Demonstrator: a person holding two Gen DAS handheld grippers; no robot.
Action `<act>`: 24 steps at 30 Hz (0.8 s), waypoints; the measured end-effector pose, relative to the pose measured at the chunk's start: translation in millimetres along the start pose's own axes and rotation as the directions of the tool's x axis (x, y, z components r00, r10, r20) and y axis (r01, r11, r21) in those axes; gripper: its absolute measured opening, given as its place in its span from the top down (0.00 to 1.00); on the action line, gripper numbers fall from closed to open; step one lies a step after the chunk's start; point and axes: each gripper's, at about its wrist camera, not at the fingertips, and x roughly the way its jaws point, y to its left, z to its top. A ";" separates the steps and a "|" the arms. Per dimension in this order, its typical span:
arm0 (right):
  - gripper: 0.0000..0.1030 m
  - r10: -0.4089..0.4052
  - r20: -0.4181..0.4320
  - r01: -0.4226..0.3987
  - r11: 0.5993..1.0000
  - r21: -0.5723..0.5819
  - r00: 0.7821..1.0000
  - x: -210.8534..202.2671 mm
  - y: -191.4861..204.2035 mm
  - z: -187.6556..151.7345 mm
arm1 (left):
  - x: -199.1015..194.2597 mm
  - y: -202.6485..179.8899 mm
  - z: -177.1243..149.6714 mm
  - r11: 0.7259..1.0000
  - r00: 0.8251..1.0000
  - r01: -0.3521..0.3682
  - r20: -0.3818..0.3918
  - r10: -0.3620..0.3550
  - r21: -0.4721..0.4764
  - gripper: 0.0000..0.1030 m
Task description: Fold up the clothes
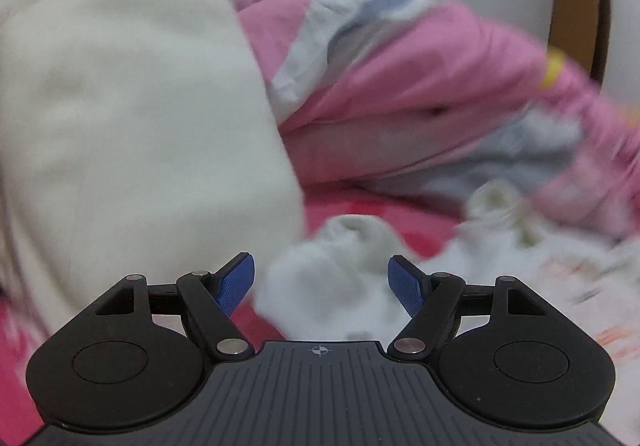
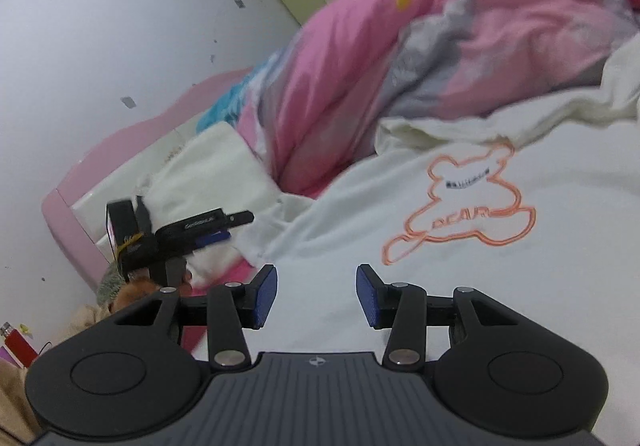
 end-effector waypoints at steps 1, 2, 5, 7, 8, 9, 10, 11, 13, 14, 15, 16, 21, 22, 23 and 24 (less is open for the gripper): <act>0.55 0.000 -0.011 0.000 1.000 0.003 1.000 5.6 -5.4 -1.5 | 11.9 -5.1 1.1 0.999 0.999 -0.016 -0.031 0.018 0.047 0.32; 0.55 0.001 -0.018 -0.001 1.000 0.010 1.000 8.0 -9.8 -4.0 | 23.7 -10.1 2.1 0.995 0.997 -0.031 -0.061 0.037 0.094 0.39; 0.55 0.040 -0.014 -0.039 0.997 0.068 0.999 9.3 -26.7 -10.4 | 47.1 -25.8 2.2 0.978 0.992 -0.037 -0.113 0.062 0.207 0.47; 0.55 0.074 0.021 -0.076 0.991 0.110 0.997 3.6 -36.0 -11.4 | 57.8 -33.4 1.8 0.967 0.989 -0.020 -0.139 0.057 0.253 0.70; 0.54 0.083 0.042 -0.088 0.988 0.127 0.996 0.6 -39.8 -11.4 | 61.0 -36.4 2.3 0.963 0.988 -0.015 -0.147 0.056 0.268 0.83; 0.53 0.090 0.060 -0.098 0.985 0.143 0.994 -2.0 -43.2 -11.0 | 61.4 -39.0 3.8 0.961 0.987 -0.021 -0.146 0.063 0.277 0.86; 0.53 0.093 0.069 -0.103 0.982 0.161 0.993 -3.4 -45.8 -10.2 | 59.6 -41.2 6.9 0.957 0.988 -0.033 -0.132 0.074 0.288 0.87; 0.53 0.092 0.074 -0.104 0.979 0.176 0.993 -4.1 -48.1 -10.0 | 53.7 -42.7 12.9 0.952 0.991 -0.059 -0.098 0.092 0.301 0.88; 0.52 0.085 0.078 -0.099 0.975 0.200 0.993 -5.0 -51.4 -10.3 | 41.1 -45.4 26.8 0.940 0.991 -0.115 -0.024 0.129 0.322 0.88; 0.52 0.081 0.078 -0.096 0.973 0.210 0.994 -5.6 -52.8 -10.5 | 32.4 -46.2 38.0 0.935 0.988 -0.150 0.022 0.151 0.322 0.88; 0.53 0.076 0.077 -0.091 0.972 0.217 0.994 -6.4 -53.9 -10.8 | 24.0 -46.0 48.8 0.928 0.982 -0.187 0.066 0.175 0.321 0.89; 0.53 0.071 0.079 -0.087 0.971 0.224 0.994 -7.4 -54.9 -11.1 | 16.2 -44.3 58.9 0.921 0.974 -0.224 0.108 0.200 0.317 0.89; 0.53 0.060 0.088 -0.080 0.964 0.252 0.994 -9.2 -59.3 -11.2 | -3.0 -20.7 102.5 0.867 0.909 -0.406 0.228 0.349 0.290 0.89; 0.53 0.060 0.090 -0.082 0.963 0.257 0.994 -9.3 -60.3 -11.6 | -2.7 -14.8 107.8 0.853 0.896 -0.435 0.238 0.376 0.288 0.89; 0.53 0.061 0.091 -0.083 0.962 0.260 0.994 -9.5 -61.0 -11.8 | -1.9 -8.0 112.7 0.836 0.881 -0.466 0.242 0.407 0.288 0.89; 0.53 0.061 0.091 -0.083 0.961 0.263 0.994 -9.5 -61.6 -11.9 | -1.2 -1.0 117.0 0.821 0.867 -0.494 0.241 0.437 0.286 0.88</act>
